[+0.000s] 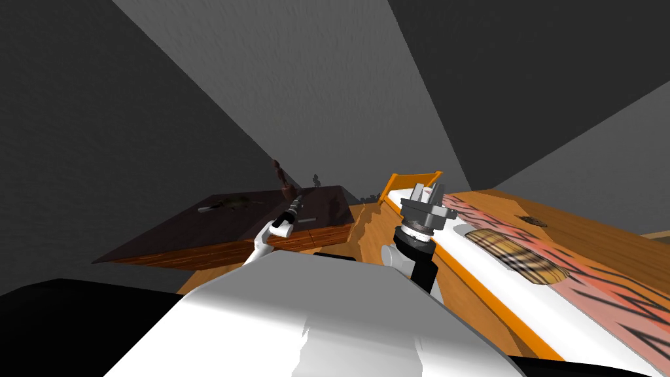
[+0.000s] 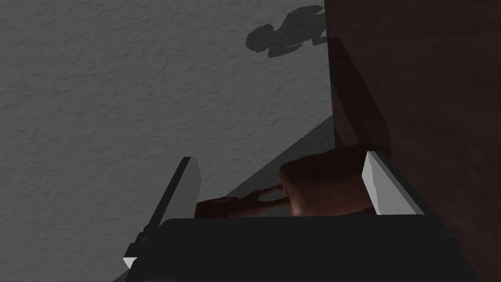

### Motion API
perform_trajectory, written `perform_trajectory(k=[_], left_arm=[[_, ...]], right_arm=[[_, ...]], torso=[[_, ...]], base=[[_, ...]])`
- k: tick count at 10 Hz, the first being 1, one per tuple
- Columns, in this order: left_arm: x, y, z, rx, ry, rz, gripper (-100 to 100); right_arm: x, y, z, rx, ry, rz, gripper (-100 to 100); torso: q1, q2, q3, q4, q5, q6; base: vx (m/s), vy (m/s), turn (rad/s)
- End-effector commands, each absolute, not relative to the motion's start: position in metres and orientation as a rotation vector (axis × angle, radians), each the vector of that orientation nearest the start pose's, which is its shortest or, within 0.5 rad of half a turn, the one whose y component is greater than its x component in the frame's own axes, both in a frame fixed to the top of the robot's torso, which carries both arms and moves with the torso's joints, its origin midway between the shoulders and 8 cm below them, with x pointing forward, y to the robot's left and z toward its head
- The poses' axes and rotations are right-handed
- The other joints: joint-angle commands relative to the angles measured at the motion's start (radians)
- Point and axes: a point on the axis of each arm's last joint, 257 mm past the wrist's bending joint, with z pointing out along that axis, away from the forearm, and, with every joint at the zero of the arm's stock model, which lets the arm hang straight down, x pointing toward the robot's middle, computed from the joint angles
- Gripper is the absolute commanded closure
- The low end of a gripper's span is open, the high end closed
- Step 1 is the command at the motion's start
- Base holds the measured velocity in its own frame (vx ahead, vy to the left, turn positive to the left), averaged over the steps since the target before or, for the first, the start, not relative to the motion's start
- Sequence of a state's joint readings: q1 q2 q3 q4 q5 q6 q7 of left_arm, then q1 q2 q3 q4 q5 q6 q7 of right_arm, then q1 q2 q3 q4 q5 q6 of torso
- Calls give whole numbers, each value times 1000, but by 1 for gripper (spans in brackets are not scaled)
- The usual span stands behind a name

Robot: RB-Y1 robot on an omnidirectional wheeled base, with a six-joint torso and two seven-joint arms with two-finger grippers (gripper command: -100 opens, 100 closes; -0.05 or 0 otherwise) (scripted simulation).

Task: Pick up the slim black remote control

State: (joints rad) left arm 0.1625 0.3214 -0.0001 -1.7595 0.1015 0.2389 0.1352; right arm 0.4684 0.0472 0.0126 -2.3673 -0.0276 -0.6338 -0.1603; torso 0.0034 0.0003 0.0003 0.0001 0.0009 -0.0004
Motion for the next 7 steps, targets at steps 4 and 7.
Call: perform_trajectory(k=[4, 7], left_arm=[[504, 349, -300, -1421, 1448, -902, -100], [505, 363, -323, -1484, 1482, -837, -100]], right_arm=[[298, -274, 93, 544, 343, 1540, 0], [297, -274, 93, 544, 343, 1540, 0]], torso=[[-1, 0, 0, 0, 0, 0], [-2, 0, 0, 0, 0, 0]], base=[[-25, 53, -55], [-19, 34, -50]])
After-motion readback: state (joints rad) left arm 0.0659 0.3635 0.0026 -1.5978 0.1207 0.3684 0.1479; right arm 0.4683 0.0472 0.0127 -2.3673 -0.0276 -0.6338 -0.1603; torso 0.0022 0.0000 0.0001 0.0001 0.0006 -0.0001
